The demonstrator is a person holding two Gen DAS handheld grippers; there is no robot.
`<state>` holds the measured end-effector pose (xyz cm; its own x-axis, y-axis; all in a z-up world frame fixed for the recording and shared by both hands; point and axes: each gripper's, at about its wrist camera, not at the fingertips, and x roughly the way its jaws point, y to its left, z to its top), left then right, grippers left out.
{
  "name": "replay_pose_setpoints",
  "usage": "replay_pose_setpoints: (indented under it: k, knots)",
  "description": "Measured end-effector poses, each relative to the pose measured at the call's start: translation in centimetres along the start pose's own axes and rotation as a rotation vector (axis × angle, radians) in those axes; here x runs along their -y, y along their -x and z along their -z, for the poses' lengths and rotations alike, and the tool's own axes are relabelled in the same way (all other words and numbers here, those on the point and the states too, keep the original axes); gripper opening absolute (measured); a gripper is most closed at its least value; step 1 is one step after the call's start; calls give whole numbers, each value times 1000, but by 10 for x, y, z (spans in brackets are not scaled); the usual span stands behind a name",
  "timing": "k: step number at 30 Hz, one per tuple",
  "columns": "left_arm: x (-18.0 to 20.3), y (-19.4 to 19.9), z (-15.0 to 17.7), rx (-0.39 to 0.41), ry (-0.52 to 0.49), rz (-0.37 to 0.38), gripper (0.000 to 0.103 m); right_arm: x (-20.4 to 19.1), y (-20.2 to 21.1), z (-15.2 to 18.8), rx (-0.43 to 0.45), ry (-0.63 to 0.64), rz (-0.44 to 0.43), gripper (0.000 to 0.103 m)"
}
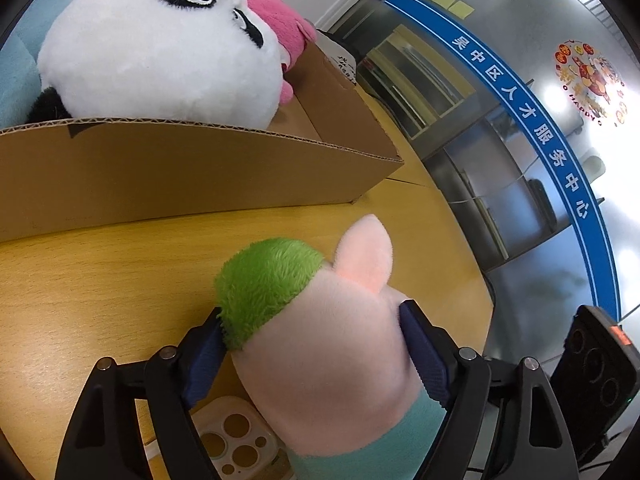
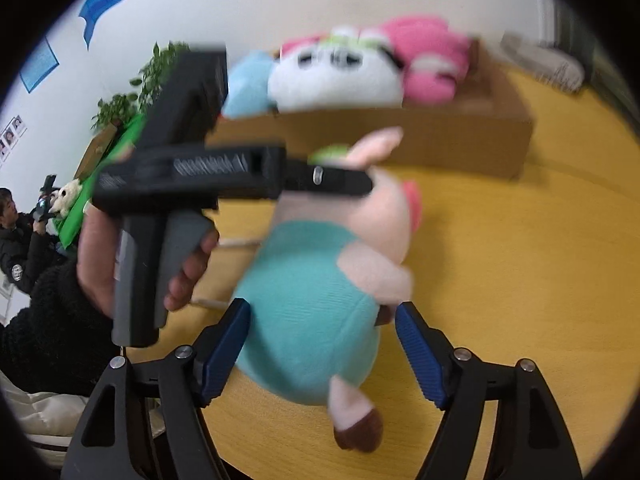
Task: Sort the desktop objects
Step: 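Lift the pig with both tools and carry it over the box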
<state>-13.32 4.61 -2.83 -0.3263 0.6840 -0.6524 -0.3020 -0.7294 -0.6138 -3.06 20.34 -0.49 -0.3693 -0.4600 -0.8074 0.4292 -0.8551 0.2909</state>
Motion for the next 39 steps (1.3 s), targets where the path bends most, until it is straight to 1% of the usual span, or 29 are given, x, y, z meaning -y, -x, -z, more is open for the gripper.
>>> replay_pose_setpoints:
  k: [2,6,7,9,11,12,14,15,18,21,23,25,28,30,32,34,36,39]
  knots:
    - [-1,3,0,8,5,-3,85,2,-3,0,4,-11,-15,74]
    - [12,16,-4,42,-33,-25,83,5,4,3,31,-19,-65,56]
    - [17,21,-7,55,-50,-29,81,6,6,3,37,-18,-71,55]
    - [28,30,-12,87,-85,-36,74,8,9,1,47,-17,-75,55]
    - [32,32,-16,88,-104,-39,72,12,10,-1,49,-26,-92,58]
    - [31,30,-17,81,-102,-42,72,14,10,-1,46,-35,-97,65]
    - [24,23,-15,62,-84,-52,72,20,9,1,33,-62,-92,72]
    - [20,20,-14,54,-70,-50,72,22,8,1,27,-74,-97,77]
    - [13,15,-7,50,-52,-67,72,21,6,2,10,-93,-151,79]
    - [9,16,-4,60,-34,-66,72,18,-6,3,-15,-97,-158,79]
    - [8,17,-3,60,-33,-67,70,21,-15,4,-29,-120,-196,78]
    - [9,19,-2,63,-38,-75,69,22,-17,5,-21,-115,-211,66]
    - [14,26,-5,84,-40,-69,68,20,-9,5,21,-95,-204,57]
    - [27,37,-10,113,-70,-64,67,20,3,2,70,-72,-206,56]
    - [45,49,-22,151,-121,-53,67,21,18,-2,121,-45,-215,56]
    - [66,61,-40,188,-183,-45,67,23,35,-14,179,-11,-211,56]
    - [90,69,-63,214,-265,-53,67,26,50,-28,229,21,-196,56]
    - [118,74,-106,250,-355,-58,67,34,69,-61,301,77,-155,56]
